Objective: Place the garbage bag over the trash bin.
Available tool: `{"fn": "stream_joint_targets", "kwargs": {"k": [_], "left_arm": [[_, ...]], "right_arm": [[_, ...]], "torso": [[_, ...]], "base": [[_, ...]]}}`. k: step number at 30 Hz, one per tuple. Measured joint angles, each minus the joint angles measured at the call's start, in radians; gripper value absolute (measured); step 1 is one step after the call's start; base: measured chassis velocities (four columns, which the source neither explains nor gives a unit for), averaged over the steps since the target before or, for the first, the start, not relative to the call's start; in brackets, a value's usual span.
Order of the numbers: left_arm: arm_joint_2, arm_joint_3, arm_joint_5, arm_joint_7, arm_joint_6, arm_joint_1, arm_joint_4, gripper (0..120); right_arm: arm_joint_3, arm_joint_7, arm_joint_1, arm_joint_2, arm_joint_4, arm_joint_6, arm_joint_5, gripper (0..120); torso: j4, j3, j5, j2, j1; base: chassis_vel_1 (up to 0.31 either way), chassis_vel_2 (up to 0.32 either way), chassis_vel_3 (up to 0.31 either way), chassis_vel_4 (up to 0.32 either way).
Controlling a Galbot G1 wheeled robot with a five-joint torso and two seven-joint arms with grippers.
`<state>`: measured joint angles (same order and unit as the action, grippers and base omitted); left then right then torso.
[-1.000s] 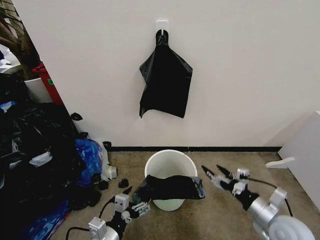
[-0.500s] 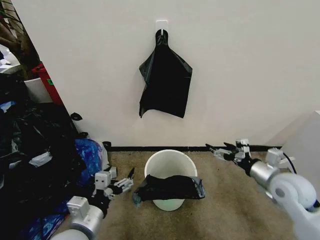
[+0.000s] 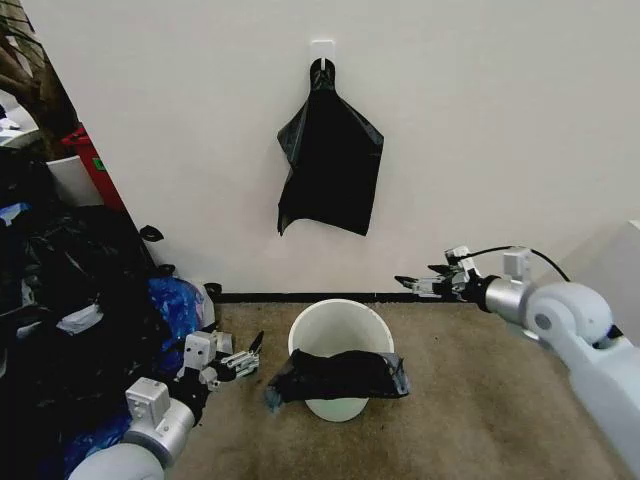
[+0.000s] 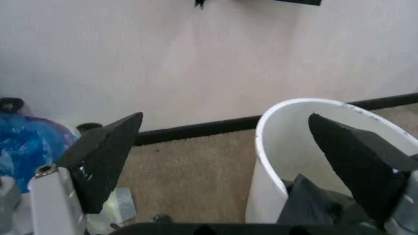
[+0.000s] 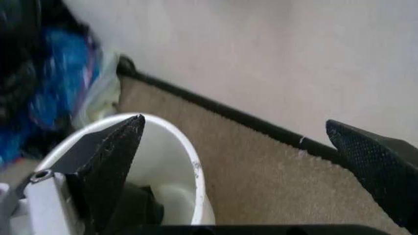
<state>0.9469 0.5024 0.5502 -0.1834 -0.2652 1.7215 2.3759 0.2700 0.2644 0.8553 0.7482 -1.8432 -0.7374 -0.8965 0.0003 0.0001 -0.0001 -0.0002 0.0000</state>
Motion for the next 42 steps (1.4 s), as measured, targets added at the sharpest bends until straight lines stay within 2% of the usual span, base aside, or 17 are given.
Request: {"fn": "stream_joint_targets", "kwargs": {"k": [1,2,7,12,16,17,22,23,27,34,42], "left_arm": [[0.000,-0.001,0.000,0.000,0.003,-0.004,-0.003,100],[0.000,-0.001,0.000,0.000,0.003,-0.004,-0.003,100],[-0.008,-0.004,0.001,0.000,0.012,-0.012,-0.007,100],[-0.014,0.002,0.002,0.004,0.018,-0.014,-0.005,100],[-0.016,0.009,0.002,0.016,0.021,-0.023,-0.006,100],[-0.016,0.009,0.002,0.016,0.021,-0.023,-0.006,100],[-0.018,0.019,0.003,0.031,0.025,-0.031,-0.007,100],[-0.018,0.019,0.003,0.031,0.025,-0.031,-0.007,100],[-0.018,0.032,0.003,0.047,0.027,-0.030,-0.004,100],[-0.016,0.038,0.003,0.056,0.027,-0.033,-0.002,100],[-0.011,0.035,0.004,0.056,0.027,-0.030,0.009,100]], "right_arm": [[-0.051,0.008,-0.041,-0.008,0.024,0.000,0.007,100],[-0.051,0.008,-0.041,-0.008,0.024,0.000,0.007,100],[-0.257,0.075,-0.228,-0.017,0.136,0.002,0.068,100],[-0.414,0.110,-0.339,-0.011,0.205,0.003,0.098,100],[-0.567,0.092,-0.452,0.019,0.251,0.003,0.083,100],[-0.567,0.092,-0.452,0.019,0.251,0.003,0.083,100],[-0.743,0.038,-0.585,0.100,0.351,0.003,0.056,100],[-0.743,0.038,-0.585,0.100,0.351,0.003,0.056,100],[-0.872,0.014,-0.648,0.118,0.389,0.003,0.017,100],[-0.985,-0.012,-0.696,0.137,0.431,0.002,-0.015,100],[-1.030,-0.027,-0.718,0.173,0.485,0.002,-0.046,100]], "torso": [[0.0000,0.000,0.0002,0.000,0.000],[0.0000,0.000,0.0002,0.000,0.000],[-0.0002,0.000,0.0001,0.000,0.000],[-0.0004,0.000,0.0000,0.000,0.000],[-0.0004,0.000,-0.0003,0.000,0.000],[-0.0004,0.000,-0.0003,0.000,0.000],[0.0000,0.000,-0.0001,0.000,0.000],[0.0000,0.000,-0.0001,0.000,0.000],[-0.0001,0.000,0.0000,0.000,0.000],[-0.0003,0.000,0.0001,0.000,0.000],[-0.0002,0.000,0.0001,0.000,0.000]], "base": [[0.000,0.000,0.000,0.000],[0.000,0.000,0.000,0.000],[0.000,0.000,0.000,0.000],[0.000,0.000,0.000,0.000],[0.000,0.000,0.000,0.000],[0.000,0.000,0.000,0.000],[0.000,0.000,0.000,0.000],[0.000,0.000,0.000,0.000],[0.000,0.000,0.000,0.000],[0.000,0.000,0.000,0.000],[0.000,0.000,0.000,0.000]]}}
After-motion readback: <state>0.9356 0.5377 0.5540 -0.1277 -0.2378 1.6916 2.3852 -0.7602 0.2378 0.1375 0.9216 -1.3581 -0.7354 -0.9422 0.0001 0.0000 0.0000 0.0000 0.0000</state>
